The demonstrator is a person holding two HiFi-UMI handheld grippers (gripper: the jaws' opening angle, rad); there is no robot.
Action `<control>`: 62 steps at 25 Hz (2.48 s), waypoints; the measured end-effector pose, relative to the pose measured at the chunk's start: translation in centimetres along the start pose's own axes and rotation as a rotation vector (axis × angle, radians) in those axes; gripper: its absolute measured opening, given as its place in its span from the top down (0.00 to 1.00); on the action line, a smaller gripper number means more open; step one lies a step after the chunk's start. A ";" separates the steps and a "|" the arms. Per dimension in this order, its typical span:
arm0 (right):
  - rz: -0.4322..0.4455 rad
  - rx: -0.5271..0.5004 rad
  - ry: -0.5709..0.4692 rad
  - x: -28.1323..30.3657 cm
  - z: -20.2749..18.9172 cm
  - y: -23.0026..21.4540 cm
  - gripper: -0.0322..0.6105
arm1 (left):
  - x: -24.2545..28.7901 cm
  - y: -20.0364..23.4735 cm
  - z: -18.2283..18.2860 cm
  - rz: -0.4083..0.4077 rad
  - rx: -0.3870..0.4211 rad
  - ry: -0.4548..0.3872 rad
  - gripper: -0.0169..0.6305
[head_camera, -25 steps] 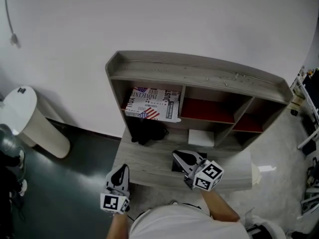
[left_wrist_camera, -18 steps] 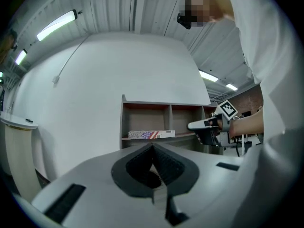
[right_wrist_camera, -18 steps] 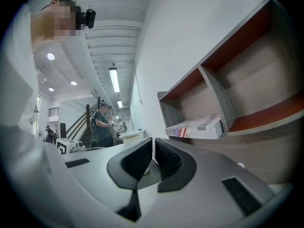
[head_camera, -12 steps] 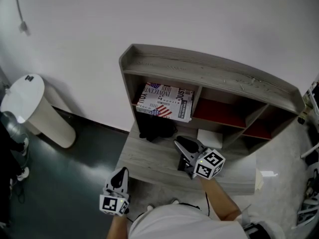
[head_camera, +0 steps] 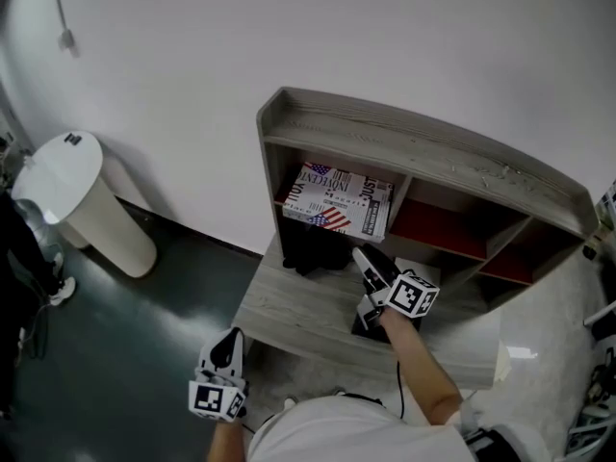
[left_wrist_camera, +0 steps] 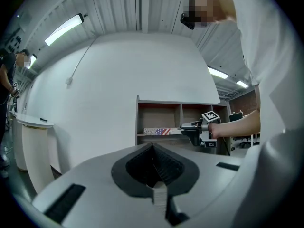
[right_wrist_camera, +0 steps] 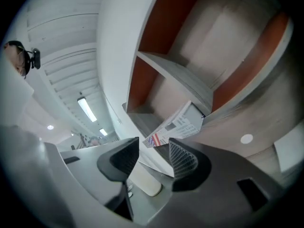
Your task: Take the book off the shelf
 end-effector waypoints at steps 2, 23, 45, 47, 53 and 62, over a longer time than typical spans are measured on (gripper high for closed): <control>-0.004 0.052 -0.010 0.6 0.2 -0.9 0.63 | -0.6 0.4 -0.2 0.025 -0.003 0.003 0.95; 0.024 0.302 -0.072 2.8 0.5 -2.8 0.41 | -2.4 -0.6 -0.5 0.081 -0.006 0.050 0.95; 0.071 0.532 -0.184 7.4 3.1 -5.0 0.18 | -3.8 -0.6 -0.8 0.118 -0.012 0.079 0.95; 0.140 0.611 -0.152 7.6 2.8 -4.6 0.18 | -3.9 -0.6 -0.9 0.118 -0.013 0.081 0.95; 0.182 0.698 -0.175 7.5 2.3 -4.6 0.19 | -3.9 -0.8 -1.0 0.108 -0.019 0.091 0.95; 0.171 0.730 -0.209 7.4 2.8 -5.3 0.22 | -3.4 -0.8 -1.4 0.092 -0.034 0.100 0.95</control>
Point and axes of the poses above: the fingertips, and each gripper's own axes: x forward along the fingers, y to its left, z out of its top, the point moved 2 cm from there along -x, backward along the fingers, and after that the axes turned 14 degrees about x, right-handed, at the moved point
